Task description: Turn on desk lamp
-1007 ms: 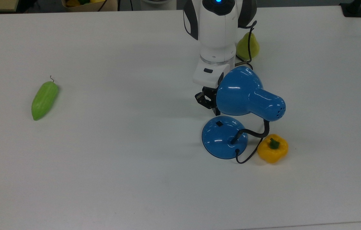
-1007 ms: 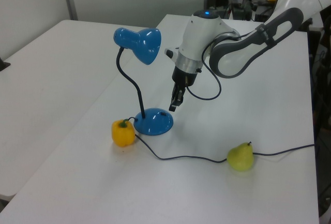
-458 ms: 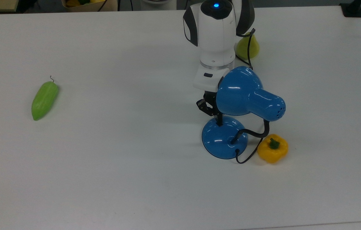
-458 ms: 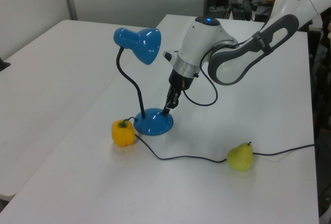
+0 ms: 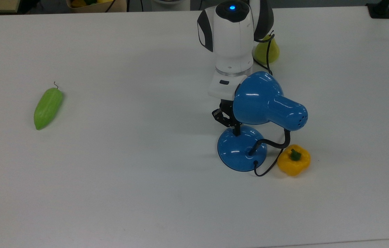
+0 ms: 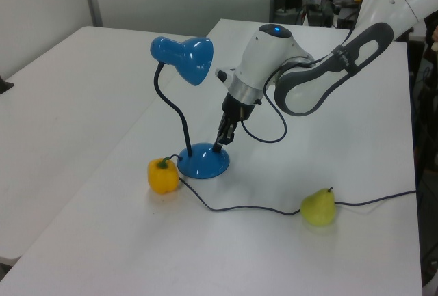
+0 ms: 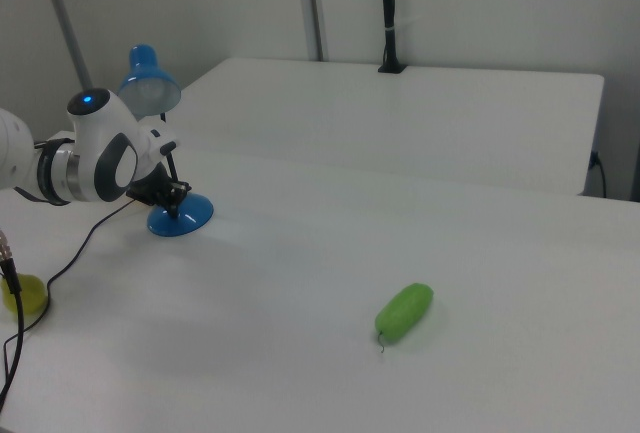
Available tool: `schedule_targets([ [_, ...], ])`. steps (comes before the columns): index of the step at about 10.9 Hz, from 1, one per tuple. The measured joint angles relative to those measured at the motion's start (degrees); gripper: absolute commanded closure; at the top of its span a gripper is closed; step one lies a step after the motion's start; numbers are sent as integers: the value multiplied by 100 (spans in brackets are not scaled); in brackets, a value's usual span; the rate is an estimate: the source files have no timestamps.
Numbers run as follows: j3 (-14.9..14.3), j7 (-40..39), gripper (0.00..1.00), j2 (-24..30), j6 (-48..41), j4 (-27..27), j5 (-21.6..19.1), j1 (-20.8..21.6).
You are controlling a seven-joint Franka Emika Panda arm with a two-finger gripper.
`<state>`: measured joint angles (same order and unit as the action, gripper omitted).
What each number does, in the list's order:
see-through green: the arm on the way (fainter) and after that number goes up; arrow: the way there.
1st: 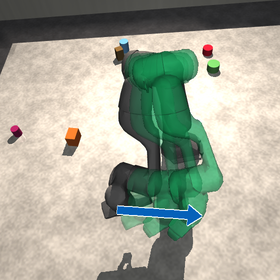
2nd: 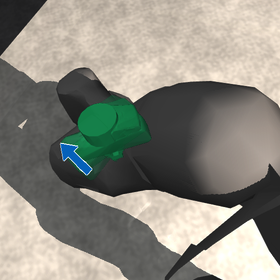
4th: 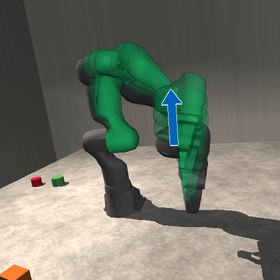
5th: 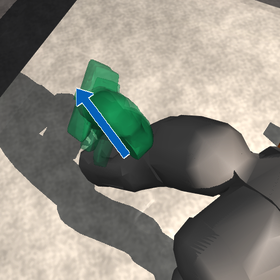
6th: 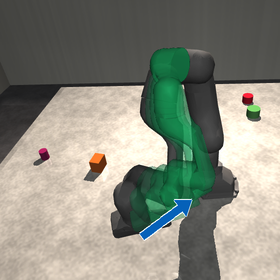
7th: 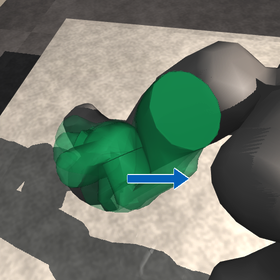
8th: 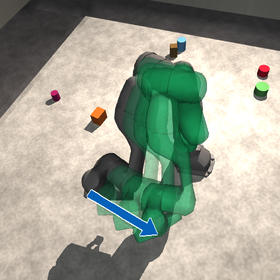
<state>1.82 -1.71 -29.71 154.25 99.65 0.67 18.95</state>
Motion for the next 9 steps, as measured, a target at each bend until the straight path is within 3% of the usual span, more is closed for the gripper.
schedule_targets([
  [9,21,0,100,-68,270,-20,118,0],
])
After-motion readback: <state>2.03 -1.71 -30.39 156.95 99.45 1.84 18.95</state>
